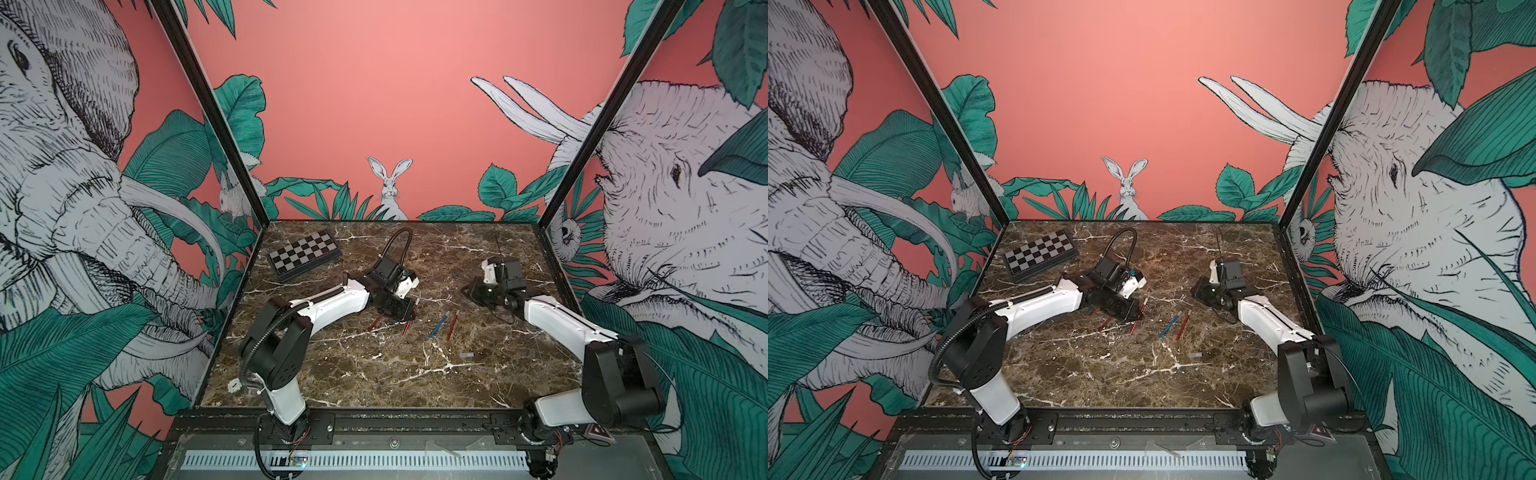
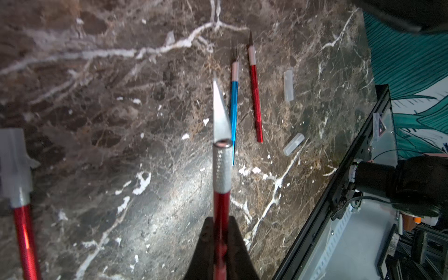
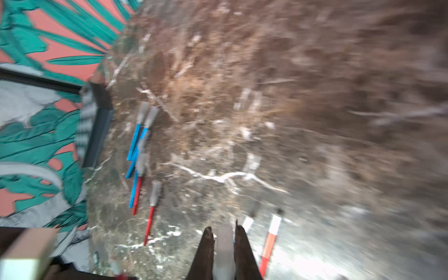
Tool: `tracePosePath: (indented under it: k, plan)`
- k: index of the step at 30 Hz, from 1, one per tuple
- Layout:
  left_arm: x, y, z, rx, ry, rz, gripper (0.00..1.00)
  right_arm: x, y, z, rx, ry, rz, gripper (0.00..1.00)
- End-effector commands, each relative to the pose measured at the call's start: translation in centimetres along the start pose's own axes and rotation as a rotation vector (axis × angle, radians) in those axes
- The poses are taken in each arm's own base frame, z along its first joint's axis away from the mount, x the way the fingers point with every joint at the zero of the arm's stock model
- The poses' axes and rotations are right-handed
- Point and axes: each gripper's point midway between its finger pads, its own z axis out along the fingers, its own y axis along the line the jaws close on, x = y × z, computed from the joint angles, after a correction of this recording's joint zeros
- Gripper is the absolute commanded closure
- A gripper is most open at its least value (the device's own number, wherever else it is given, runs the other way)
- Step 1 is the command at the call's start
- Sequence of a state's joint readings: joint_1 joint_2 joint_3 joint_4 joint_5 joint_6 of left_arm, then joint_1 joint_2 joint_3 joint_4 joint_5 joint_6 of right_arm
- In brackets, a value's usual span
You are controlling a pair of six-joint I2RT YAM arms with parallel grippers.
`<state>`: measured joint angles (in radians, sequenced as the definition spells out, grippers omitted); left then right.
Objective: Remove protective caps from carving knives
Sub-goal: Remove the protective sleeve from the carving knife, then place the protective sleeve at the center of the board.
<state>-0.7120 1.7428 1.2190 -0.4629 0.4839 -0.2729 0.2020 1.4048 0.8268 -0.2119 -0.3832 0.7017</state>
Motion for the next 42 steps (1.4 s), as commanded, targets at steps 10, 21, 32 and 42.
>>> tracePosePath:
  k: [10, 21, 32, 42]
  plan:
    - [-1.0, 0.3, 3.7, -0.057, 0.091, 0.037, 1.00, 6.7, -8.2, -3.0, 0.244, 0.232, 0.078, 0.95]
    - [-0.8, 0.8, 5.7, -0.089, 0.128, 0.029, 1.00, 7.5, -10.5, -1.9, 0.330, 0.309, 0.055, 0.91]
    - [-0.6, 1.4, 6.8, -0.141, 0.179, 0.034, 1.00, 7.0, -11.0, -0.3, 0.336, 0.320, 0.054, 0.82]
    - [-0.3, 1.4, 7.5, -0.143, 0.212, 0.011, 1.00, 6.6, -10.9, -0.4, 0.343, 0.312, 0.046, 0.74]
